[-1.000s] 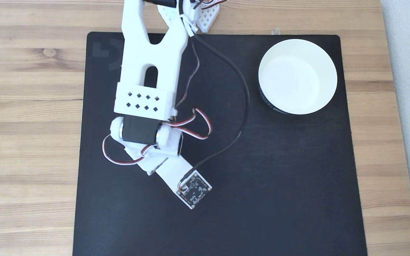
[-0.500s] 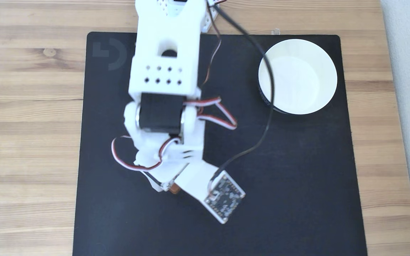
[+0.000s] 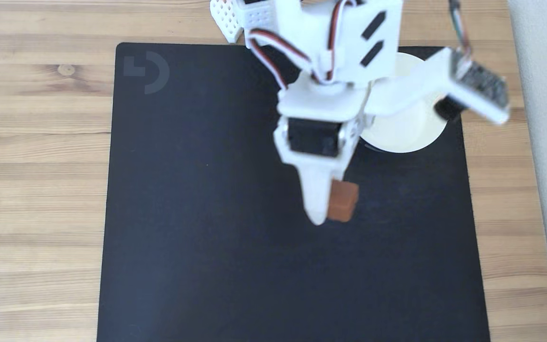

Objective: Pick up the toy and place it on the plate

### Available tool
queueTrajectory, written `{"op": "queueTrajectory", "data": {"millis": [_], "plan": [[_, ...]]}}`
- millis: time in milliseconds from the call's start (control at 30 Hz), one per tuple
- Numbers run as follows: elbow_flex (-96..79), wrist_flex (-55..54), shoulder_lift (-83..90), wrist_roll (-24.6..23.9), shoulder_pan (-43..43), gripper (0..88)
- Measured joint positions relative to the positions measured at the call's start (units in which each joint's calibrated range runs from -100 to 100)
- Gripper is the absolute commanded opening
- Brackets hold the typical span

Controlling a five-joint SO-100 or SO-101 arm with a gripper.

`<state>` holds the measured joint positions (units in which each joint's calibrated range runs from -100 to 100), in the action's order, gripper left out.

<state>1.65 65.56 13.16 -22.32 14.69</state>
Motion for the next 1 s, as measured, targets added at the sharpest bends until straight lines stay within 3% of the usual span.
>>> {"op": "queueTrajectory", "data": {"millis": [167,400,633,800,1000], "plan": [[-22.7,-14.0,13.4,-4.6,8.3,2.4],[-42.1,-22.2,23.1,-5.9,15.6,2.5],[-55.5,-29.4,26.6,-7.8,28.3,2.5],[-68.6,-41.7,31.8,-9.4,33.2,2.5],[-85.3,-47.9,42.4,-11.8,34.7,2.7]]}}
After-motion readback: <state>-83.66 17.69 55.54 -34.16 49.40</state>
